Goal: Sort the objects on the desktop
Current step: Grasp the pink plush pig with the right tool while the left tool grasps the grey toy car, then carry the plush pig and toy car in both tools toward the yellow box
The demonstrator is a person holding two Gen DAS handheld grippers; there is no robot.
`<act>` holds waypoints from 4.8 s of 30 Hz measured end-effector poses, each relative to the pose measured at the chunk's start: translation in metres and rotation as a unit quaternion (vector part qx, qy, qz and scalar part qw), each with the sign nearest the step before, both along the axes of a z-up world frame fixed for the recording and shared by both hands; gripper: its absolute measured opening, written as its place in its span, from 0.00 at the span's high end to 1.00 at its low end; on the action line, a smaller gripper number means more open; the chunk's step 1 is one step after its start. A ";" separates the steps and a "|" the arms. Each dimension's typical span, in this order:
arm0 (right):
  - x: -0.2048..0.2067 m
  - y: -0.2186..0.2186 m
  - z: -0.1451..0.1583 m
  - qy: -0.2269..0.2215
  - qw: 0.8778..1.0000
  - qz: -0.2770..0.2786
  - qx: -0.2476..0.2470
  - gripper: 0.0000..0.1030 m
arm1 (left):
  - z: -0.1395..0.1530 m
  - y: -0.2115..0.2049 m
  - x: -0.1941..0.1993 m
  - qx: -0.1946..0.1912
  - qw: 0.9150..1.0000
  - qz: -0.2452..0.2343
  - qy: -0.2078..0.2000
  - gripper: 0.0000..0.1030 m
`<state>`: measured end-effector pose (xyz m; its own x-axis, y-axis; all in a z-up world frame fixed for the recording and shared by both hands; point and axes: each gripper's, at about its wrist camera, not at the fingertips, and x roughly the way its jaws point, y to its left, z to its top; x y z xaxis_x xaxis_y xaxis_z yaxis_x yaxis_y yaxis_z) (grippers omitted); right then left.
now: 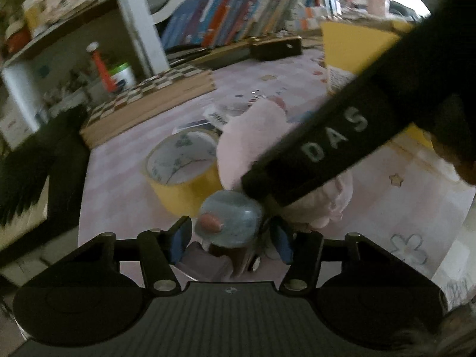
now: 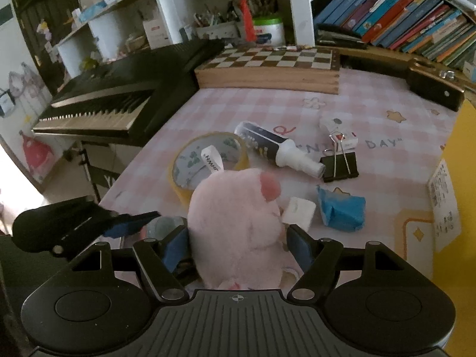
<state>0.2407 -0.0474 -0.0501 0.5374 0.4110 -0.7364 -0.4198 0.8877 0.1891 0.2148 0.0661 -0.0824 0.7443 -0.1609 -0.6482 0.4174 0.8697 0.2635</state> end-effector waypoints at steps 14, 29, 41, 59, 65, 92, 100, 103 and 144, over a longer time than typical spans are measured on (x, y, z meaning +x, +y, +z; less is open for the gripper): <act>0.009 0.016 -0.006 -0.007 0.999 0.018 -0.034 0.39 | 0.007 0.025 -0.001 -0.031 0.998 0.033 0.043 0.60; -0.055 -0.043 0.045 -0.053 0.995 -0.066 0.052 0.40 | 0.001 0.035 0.013 -0.096 0.991 0.055 0.073 0.63; -0.116 -0.076 0.067 -0.079 0.988 -0.117 0.068 0.40 | 0.051 0.044 -0.042 -0.224 0.970 0.077 0.062 0.63; -0.221 -0.126 0.061 -0.058 0.978 -0.190 0.061 0.40 | 0.086 -0.004 -0.155 -0.248 0.966 -0.006 0.074 0.63; -0.246 -0.137 0.063 -0.061 0.974 -0.212 0.061 0.40 | 0.088 -0.022 -0.169 -0.246 0.965 -0.042 0.082 0.63; -0.321 -0.190 0.056 -0.043 0.936 -0.346 0.052 0.40 | 0.078 -0.112 -0.194 -0.234 0.939 -0.208 0.143 0.63; -0.320 -0.199 0.053 -0.037 0.933 -0.354 0.052 0.40 | 0.077 -0.124 -0.189 -0.231 0.936 -0.220 0.148 0.63; -0.316 -0.204 0.052 -0.035 0.932 -0.356 0.053 0.40 | 0.077 -0.130 -0.185 -0.229 0.936 -0.224 0.148 0.63; -0.075 -0.301 0.103 -0.125 0.983 -0.134 0.017 0.40 | 0.150 -0.245 -0.017 -0.217 0.969 -0.117 0.005 0.63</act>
